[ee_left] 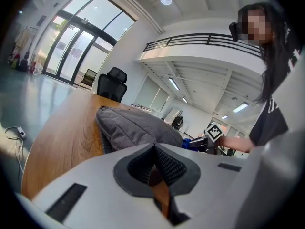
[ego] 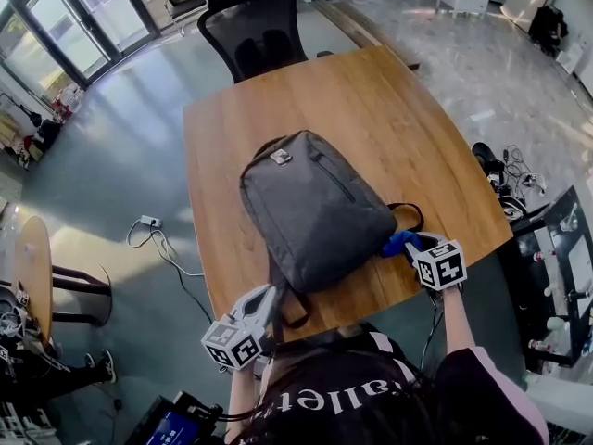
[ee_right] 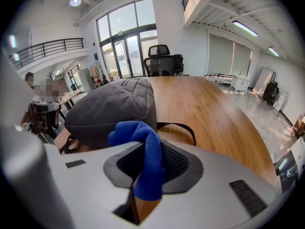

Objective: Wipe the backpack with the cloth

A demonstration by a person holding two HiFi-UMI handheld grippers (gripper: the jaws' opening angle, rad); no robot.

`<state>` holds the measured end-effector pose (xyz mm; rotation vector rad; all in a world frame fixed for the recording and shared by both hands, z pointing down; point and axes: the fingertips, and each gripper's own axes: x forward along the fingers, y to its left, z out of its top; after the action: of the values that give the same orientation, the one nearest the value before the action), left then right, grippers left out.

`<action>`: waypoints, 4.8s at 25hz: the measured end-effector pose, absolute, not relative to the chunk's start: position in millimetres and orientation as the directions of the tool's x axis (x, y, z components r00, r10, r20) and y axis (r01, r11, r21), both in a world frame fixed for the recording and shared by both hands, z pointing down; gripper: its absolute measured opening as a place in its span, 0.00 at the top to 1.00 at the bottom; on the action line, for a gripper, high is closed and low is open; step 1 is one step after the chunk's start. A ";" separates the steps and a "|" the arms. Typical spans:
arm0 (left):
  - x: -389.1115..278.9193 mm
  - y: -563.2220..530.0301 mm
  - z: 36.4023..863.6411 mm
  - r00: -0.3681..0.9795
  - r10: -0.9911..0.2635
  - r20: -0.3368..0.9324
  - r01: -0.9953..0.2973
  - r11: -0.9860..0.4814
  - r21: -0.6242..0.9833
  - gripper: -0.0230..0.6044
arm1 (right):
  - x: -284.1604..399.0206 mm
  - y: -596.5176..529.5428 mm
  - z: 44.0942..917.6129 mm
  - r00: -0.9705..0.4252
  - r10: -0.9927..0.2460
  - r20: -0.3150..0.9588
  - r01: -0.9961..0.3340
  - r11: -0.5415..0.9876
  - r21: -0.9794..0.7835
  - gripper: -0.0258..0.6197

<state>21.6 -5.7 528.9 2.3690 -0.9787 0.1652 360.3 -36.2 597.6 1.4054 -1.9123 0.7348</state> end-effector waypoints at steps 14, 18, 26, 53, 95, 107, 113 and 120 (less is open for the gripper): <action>7.2 -5.2 537.4 0.679 -0.631 0.377 -0.729 -0.514 0.452 0.96 | 382.8 -78.7 604.5 -0.204 -0.579 0.790 -0.956 0.291 -0.034 0.81; -1.9 -4.1 543.1 0.674 -0.626 0.393 -0.733 -0.499 0.462 0.96 | 387.6 -94.8 602.3 -0.185 -0.579 0.794 -0.957 0.290 -0.012 0.81; -5.2 -26.5 546.4 0.704 -0.593 0.391 -0.706 -0.521 0.480 0.96 | 387.8 -128.2 603.8 -0.163 -0.554 0.816 -0.956 0.295 0.010 0.81; -40.5 -80.8 562.5 0.716 -0.585 0.381 -0.688 -0.497 0.529 0.96 | 320.9 -315.4 597.7 -0.220 -0.506 0.834 -0.912 0.410 0.008 0.81; -94.8 -105.1 611.3 0.682 -0.622 0.386 -0.698 -0.395 0.597 0.96 | 161.7 -466.1 588.4 -0.186 -0.391 0.902 -0.702 0.694 0.156 0.81; -91.8 -98.7 603.6 0.686 -0.630 0.363 -0.688 -0.402 0.604 0.96 | 75.7 -448.4 577.5 -0.231 -0.370 0.900 -0.539 0.819 0.199 0.81; -99.1 -95.1 601.6 0.664 -0.663 0.347 -0.696 -0.377 0.611 0.96 | 18.7 -416.3 576.4 -0.337 -0.299 0.893 -0.465 0.878 0.119 0.81; -111.4 -101.0 592.2 0.638 -0.693 0.336 -0.717 -0.375 0.587 0.96 | -29.0 -377.1 560.5 -0.423 -0.245 0.872 -0.396 0.916 0.066 0.81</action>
<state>-111.4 -101.0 592.2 2.1340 -1.0952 0.0424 -29.0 -377.1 560.5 0.4608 -2.0297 0.1811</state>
